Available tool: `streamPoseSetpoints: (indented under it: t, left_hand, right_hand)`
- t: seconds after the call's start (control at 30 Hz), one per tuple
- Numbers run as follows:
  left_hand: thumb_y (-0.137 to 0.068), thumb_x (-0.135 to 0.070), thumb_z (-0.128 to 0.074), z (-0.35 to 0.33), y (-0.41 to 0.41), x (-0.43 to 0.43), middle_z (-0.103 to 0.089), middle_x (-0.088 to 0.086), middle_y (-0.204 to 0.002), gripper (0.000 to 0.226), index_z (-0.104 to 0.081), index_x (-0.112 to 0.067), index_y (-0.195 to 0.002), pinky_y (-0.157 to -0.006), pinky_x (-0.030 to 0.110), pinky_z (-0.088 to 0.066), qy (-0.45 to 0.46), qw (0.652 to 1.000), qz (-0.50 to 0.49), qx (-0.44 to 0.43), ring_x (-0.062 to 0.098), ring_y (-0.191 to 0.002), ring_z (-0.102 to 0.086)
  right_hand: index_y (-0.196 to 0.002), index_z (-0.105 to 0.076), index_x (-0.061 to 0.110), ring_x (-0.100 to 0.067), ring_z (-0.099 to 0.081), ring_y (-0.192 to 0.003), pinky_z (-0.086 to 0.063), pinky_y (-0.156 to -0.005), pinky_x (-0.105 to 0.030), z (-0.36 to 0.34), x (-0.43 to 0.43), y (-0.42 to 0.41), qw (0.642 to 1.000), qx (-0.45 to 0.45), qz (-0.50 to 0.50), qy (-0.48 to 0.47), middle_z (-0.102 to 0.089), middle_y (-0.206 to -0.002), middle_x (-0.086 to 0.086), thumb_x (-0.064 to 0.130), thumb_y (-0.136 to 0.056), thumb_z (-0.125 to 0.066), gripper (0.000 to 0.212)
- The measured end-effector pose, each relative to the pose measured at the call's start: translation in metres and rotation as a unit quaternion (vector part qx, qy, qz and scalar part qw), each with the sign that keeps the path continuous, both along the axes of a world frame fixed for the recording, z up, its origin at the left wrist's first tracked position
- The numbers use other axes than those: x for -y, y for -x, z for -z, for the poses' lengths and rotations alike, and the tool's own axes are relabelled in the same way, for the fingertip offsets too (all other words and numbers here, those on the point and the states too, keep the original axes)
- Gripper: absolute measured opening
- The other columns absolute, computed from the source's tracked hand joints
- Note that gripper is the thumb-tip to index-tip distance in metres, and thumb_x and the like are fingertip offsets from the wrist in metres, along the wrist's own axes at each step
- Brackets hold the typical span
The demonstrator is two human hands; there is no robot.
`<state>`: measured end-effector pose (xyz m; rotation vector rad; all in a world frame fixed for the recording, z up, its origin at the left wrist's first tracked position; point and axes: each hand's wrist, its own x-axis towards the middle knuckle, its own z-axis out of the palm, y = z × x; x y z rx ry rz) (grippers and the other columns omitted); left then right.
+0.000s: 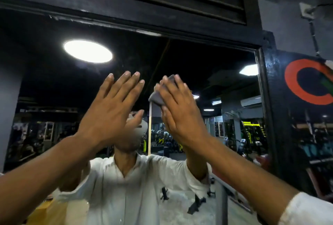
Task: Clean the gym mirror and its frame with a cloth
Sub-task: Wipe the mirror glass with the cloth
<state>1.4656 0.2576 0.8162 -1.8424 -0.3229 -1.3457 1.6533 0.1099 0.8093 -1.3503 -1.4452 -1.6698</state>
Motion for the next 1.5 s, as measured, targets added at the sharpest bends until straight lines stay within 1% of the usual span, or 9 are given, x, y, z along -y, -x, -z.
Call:
streamPoseSetpoints:
  t: [0.1, 0.27, 0.37, 0.6, 0.8, 1.03, 1.23, 1.43, 1.5]
  left_hand:
    - [-0.105, -0.058, -0.028, 0.032, -0.016, 0.010, -0.014, 0.012, -0.178, 0.078, -0.027, -0.012, -0.168, -0.129, 0.063, -0.016, 0.004, 1.000, 0.012, -0.013, 0.029, -0.165, -0.010]
    - [-0.106, -0.058, -0.029, 0.033, -0.017, 0.010, -0.016, 0.009, -0.178, 0.076, -0.028, -0.015, -0.168, -0.130, 0.062, -0.015, 0.004, 1.000, 0.021, -0.011, 0.026, -0.165, -0.010]
    - [-0.106, -0.056, -0.031, 0.035, -0.017, 0.012, -0.017, 0.010, -0.177, 0.075, -0.027, -0.014, -0.168, -0.130, 0.062, -0.013, 0.009, 1.000, 0.016, -0.008, 0.027, -0.165, -0.010]
    - [-0.103, -0.049, -0.033, 0.051, -0.049, 0.039, -0.018, 0.014, -0.177, 0.077, -0.029, -0.007, -0.167, -0.130, 0.063, -0.015, 0.000, 0.999, 0.022, -0.025, 0.030, -0.165, -0.013]
    - [-0.103, -0.046, -0.035, 0.044, -0.091, 0.066, -0.016, 0.013, -0.177, 0.076, -0.026, -0.008, -0.168, -0.131, 0.061, -0.009, 0.010, 0.999, 0.026, -0.017, 0.028, -0.165, -0.009]
    - [-0.104, -0.045, -0.034, 0.058, -0.109, 0.075, -0.018, 0.017, -0.176, 0.075, -0.028, -0.004, -0.166, -0.131, 0.060, -0.012, -0.042, 0.997, 0.027, -0.061, 0.032, -0.164, -0.013]
    - [-0.104, -0.047, -0.035, 0.074, -0.134, 0.092, -0.013, 0.015, -0.177, 0.078, -0.021, -0.006, -0.168, -0.130, 0.062, -0.013, -0.040, 0.996, 0.017, -0.081, 0.030, -0.165, -0.008]
    - [-0.104, -0.045, -0.035, 0.080, -0.133, 0.093, -0.015, 0.018, -0.176, 0.076, -0.024, -0.002, -0.167, -0.129, 0.063, -0.015, -0.045, 0.995, 0.028, -0.082, 0.033, -0.164, -0.012]
    - [-0.104, -0.045, -0.033, 0.081, -0.133, 0.092, -0.014, 0.018, -0.176, 0.077, -0.022, -0.002, -0.167, -0.129, 0.064, -0.015, -0.046, 0.995, 0.021, -0.083, 0.034, -0.164, -0.011]
  right_hand:
    - [-0.164, -0.032, 0.016, -0.024, -0.006, -0.163, -0.010, -0.132, -0.051, 0.010, 0.016, -0.030, 0.999, 0.007, 0.033, -0.004, -0.022, -0.174, -0.005, 0.026, -0.108, -0.040, 0.058]
    - [-0.163, -0.034, 0.020, -0.023, -0.009, -0.163, -0.012, -0.131, -0.048, -0.073, 0.034, -0.055, 0.958, -0.222, -0.029, -0.181, -0.022, -0.174, -0.003, 0.037, -0.105, -0.026, 0.061]
    - [-0.161, -0.038, 0.015, -0.027, -0.016, -0.162, -0.019, -0.129, -0.050, -0.058, 0.019, -0.046, 0.961, -0.189, -0.048, -0.194, -0.028, -0.172, -0.008, 0.030, -0.107, -0.032, 0.056]
    - [-0.165, -0.028, 0.015, -0.027, -0.005, -0.163, -0.012, -0.131, -0.055, 0.080, 0.040, -0.054, 0.999, -0.014, 0.034, 0.032, -0.017, -0.175, -0.008, 0.024, -0.107, -0.045, 0.061]
    - [-0.166, -0.026, 0.018, -0.021, -0.006, -0.163, -0.013, -0.131, -0.051, 0.000, 0.060, -0.088, 0.973, -0.191, -0.012, -0.131, -0.018, -0.175, -0.003, 0.030, -0.106, -0.030, 0.061]
    - [-0.165, -0.026, 0.010, -0.029, -0.005, -0.163, -0.013, -0.131, -0.056, 0.111, 0.074, -0.101, 0.998, -0.032, 0.030, 0.039, -0.017, -0.175, -0.010, 0.016, -0.103, -0.052, 0.067]
    - [-0.165, -0.030, 0.015, -0.018, -0.012, -0.163, -0.017, -0.130, -0.052, 0.030, 0.100, -0.157, 0.960, -0.218, -0.022, -0.175, -0.022, -0.174, -0.002, 0.025, -0.108, -0.036, 0.059]
    - [-0.167, -0.021, 0.015, -0.024, -0.009, -0.163, -0.017, -0.129, -0.060, 0.159, 0.091, -0.157, 0.967, -0.227, -0.010, -0.119, -0.013, -0.176, -0.001, 0.020, -0.105, -0.043, 0.066]
    - [-0.166, -0.026, 0.012, -0.022, -0.012, -0.163, -0.018, -0.129, -0.058, 0.146, 0.109, -0.175, 0.968, -0.218, -0.016, -0.125, -0.016, -0.176, -0.002, 0.019, -0.105, -0.045, 0.064]
